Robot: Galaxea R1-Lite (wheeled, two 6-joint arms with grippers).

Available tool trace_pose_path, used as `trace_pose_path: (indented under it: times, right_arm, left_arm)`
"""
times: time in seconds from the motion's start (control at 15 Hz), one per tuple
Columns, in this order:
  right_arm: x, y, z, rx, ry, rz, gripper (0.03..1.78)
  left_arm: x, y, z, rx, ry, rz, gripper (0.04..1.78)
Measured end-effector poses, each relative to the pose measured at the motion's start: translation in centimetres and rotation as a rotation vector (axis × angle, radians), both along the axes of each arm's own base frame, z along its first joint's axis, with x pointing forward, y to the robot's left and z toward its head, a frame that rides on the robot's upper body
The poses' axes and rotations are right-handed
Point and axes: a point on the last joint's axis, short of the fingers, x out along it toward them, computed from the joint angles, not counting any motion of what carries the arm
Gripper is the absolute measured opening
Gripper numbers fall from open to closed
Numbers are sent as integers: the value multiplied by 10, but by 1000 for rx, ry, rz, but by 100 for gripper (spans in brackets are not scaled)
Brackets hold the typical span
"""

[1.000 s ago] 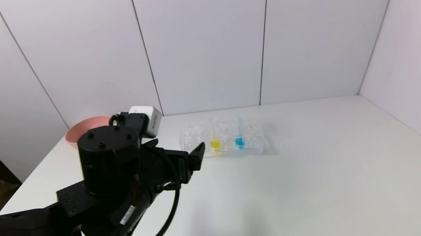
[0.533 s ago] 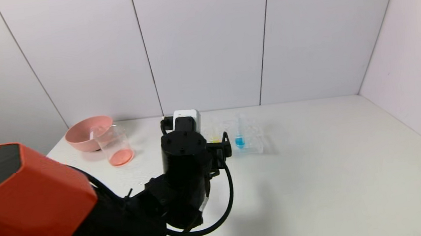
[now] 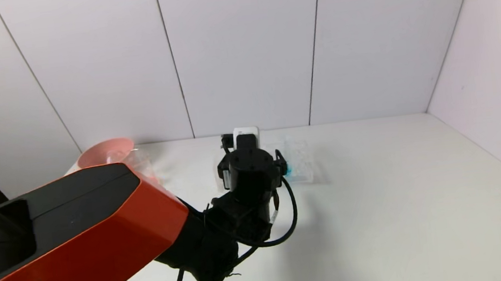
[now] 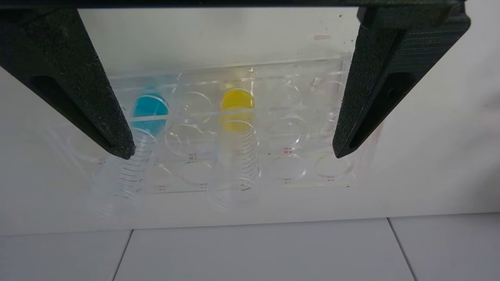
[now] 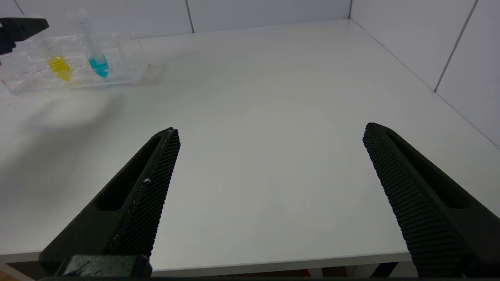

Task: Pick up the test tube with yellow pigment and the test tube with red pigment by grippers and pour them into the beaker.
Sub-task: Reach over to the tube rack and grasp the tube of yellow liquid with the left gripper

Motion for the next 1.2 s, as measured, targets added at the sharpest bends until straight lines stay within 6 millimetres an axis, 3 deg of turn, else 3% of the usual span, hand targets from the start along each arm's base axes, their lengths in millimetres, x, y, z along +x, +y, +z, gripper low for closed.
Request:
trace_pose_path:
  times: [0.53,0.8,1.0,1.2]
  right_arm:
    - [0,0,0,0,0,0,171]
    - [0,0,0,0,0,0,171]
    - [0,0,0,0,0,0,171]
    - [0,0,0,0,0,0,171]
  left_arm:
    - [52,-3,-9,24,-55,61,176]
    - [57,-7,-18,29,-51,64,175]
    - [58,-7,-20,31,-49,62,155]
    - [59,-8,-21,30,-50,62,111]
